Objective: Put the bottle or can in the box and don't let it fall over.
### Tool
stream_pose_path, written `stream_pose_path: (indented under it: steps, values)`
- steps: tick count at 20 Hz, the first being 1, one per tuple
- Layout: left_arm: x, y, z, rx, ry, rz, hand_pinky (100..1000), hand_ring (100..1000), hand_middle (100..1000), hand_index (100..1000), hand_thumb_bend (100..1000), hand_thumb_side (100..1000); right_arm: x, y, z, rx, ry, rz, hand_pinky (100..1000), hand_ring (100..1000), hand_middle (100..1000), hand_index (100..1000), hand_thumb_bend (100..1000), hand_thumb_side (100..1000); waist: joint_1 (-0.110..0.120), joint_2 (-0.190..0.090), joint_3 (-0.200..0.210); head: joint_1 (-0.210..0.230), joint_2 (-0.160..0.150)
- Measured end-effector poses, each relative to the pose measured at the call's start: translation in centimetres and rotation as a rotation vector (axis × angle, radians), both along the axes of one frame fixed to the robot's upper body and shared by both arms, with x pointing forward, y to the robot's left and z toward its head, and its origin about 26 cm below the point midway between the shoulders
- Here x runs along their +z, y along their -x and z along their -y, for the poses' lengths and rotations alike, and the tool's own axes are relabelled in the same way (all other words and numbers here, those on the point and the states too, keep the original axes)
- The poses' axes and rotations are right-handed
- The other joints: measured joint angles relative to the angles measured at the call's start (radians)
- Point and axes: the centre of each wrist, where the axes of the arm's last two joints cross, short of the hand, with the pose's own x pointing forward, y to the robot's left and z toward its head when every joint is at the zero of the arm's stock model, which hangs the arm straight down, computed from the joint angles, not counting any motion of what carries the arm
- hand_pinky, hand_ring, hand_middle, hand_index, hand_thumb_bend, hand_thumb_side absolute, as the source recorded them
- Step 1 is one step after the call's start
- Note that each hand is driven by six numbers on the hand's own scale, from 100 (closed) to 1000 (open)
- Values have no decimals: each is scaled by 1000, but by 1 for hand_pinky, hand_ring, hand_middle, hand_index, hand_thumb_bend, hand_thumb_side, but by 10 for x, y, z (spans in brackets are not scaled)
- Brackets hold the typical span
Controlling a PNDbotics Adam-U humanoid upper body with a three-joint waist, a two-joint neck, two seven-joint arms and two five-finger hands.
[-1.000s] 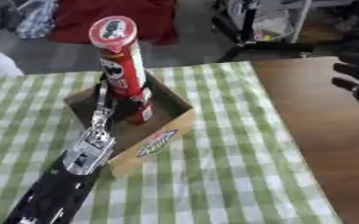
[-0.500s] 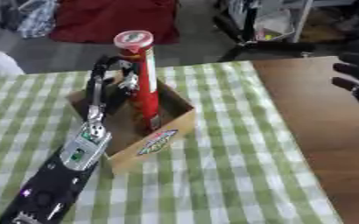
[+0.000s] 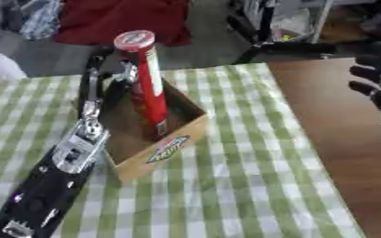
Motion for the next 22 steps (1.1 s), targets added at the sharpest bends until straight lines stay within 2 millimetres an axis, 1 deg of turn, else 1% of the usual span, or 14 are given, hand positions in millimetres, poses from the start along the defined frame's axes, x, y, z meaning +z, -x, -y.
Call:
stream_pose_path:
  steps: [1, 5, 6, 7, 8, 9, 10, 12, 16, 17, 18, 22]
  values:
    - [5, 1, -3, -4, 3, 6, 850, 1000, 1000, 896, 419, 695, -1, 0, 0, -1, 0, -2, 844, 839, 765, 888, 100, 554, 0, -2, 1, -2, 1]
    - [27, 9, -11, -2, 21, 47, 836, 1000, 988, 873, 377, 638, -2, 1, 1, -5, 0, -6, 844, 840, 766, 888, 100, 553, 0, -3, 6, -8, 5]
    - [34, 12, -14, 3, 24, 65, 815, 1000, 968, 844, 261, 769, -2, 1, 1, -6, 0, -6, 844, 840, 766, 888, 100, 553, 1, -4, 8, -9, 9]
    - [40, 15, -18, 10, 25, 81, 815, 1000, 968, 844, 333, 609, -3, 1, 2, -8, 1, -9, 844, 840, 766, 888, 100, 553, 2, -5, 12, -9, 11]
    - [46, 19, -24, 16, 24, 97, 789, 981, 941, 797, 241, 580, -4, 2, 2, -11, 1, -13, 844, 840, 766, 888, 100, 553, 4, -7, 15, -10, 18]
    - [51, 23, -29, 18, 25, 110, 772, 958, 921, 778, 169, 560, -4, 2, 3, -13, 3, -15, 845, 841, 766, 888, 100, 552, 5, -8, 19, -11, 21]
    - [57, 27, -37, 17, 28, 123, 755, 942, 911, 774, 136, 577, -5, 3, 4, -18, 6, -18, 844, 839, 765, 888, 100, 553, 6, -10, 23, -13, 27]
    - [65, 36, -53, 17, 32, 133, 746, 938, 912, 777, 115, 591, -6, 4, 6, -28, 8, -20, 844, 837, 762, 887, 100, 552, 6, -13, 29, -17, 37]
    - [74, 52, -83, 29, 6, 133, 751, 945, 932, 797, 100, 591, -9, 6, 11, -54, 15, -26, 844, 840, 765, 888, 100, 549, 6, -17, 41, -36, 55]
    - [76, 57, -89, 34, -6, 135, 752, 947, 936, 802, 100, 593, -9, 7, 11, -60, 15, -27, 844, 840, 765, 888, 100, 548, 6, -20, 44, -42, 58]
    - [77, 61, -94, 40, -16, 136, 753, 957, 952, 842, 100, 604, -10, 8, 13, -69, 17, -28, 845, 841, 766, 887, 100, 546, 6, -23, 48, -46, 61]
    - [78, 76, -114, 66, -45, 135, 753, 957, 954, 839, 100, 616, -10, 9, 16, -94, 25, -28, 845, 843, 766, 887, 100, 540, 6, -26, 56, -57, 64]
